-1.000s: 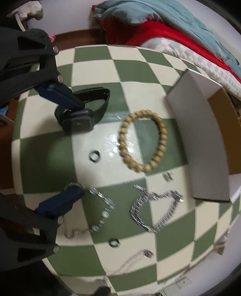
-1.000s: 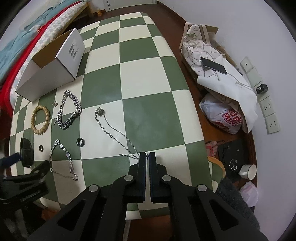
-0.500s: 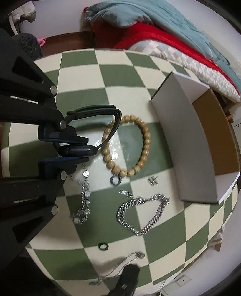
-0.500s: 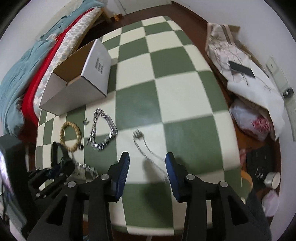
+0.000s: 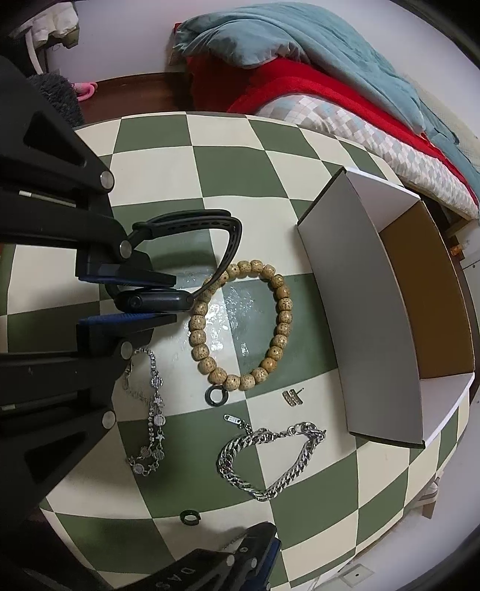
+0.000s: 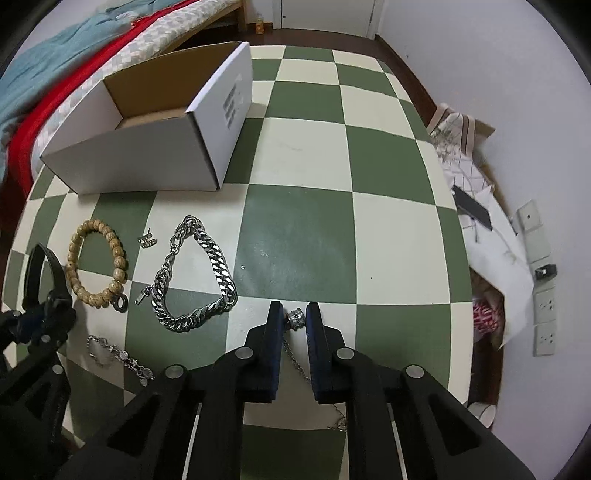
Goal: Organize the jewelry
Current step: 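Grasp the thin silver chain with the right tool while the left tool holds the watch, then carry the watch in the left tool and chain in the right tool over the box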
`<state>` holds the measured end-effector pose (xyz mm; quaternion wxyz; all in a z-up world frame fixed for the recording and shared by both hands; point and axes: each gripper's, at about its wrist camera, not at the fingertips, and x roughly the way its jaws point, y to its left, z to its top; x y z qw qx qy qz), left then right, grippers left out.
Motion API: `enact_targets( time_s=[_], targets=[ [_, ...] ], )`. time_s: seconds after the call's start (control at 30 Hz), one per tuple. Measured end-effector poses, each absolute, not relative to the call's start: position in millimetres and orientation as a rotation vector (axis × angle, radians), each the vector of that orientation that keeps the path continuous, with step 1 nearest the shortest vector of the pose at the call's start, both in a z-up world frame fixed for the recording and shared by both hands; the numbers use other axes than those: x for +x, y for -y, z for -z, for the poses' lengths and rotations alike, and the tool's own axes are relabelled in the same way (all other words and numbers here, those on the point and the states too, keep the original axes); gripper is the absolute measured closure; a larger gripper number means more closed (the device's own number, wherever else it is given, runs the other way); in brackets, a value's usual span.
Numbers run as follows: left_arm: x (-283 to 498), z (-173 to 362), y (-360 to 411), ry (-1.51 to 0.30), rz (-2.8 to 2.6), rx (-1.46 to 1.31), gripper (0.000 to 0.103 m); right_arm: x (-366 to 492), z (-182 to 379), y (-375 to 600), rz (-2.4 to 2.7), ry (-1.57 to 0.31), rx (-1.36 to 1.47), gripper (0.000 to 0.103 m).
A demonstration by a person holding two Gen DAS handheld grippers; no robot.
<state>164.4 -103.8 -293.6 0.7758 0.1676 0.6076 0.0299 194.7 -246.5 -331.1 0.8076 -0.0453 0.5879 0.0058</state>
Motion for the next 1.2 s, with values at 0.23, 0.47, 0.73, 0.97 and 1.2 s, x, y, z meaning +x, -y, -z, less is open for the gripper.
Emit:
enact_targets(
  time_s=[0.23,0.47,0.73,0.97,1.2],
  targets=[
    [160.3,274.7,103.8,-1.278,-0.061,0.343,0.094,178.3,313.9,255.9,0.020,-1.207,-0.067,0.090],
    [156.0,225.5,100.4,-1.189,-0.048,0.289,0.094,165.0,255.5,264.0,0.032,-1.100,-0.021,0.090],
    [159.5,158.9,85.5,-1.086,-0.027,0.202,0.094,160.5,186.0,267.0,0.017,-0.990,0.043,0.090],
    [171.1,114.7,71.5,-1.031,0.009,0.135,0.094,168.7,135.7,262.1,-0.025,-0.923,0.083,0.091],
    [174.1,120.5,56.7,-1.073,0.049,0.049,0.094,178.1,107.2,258.1,-0.073,-0.896,0.135,0.091]
  ],
)
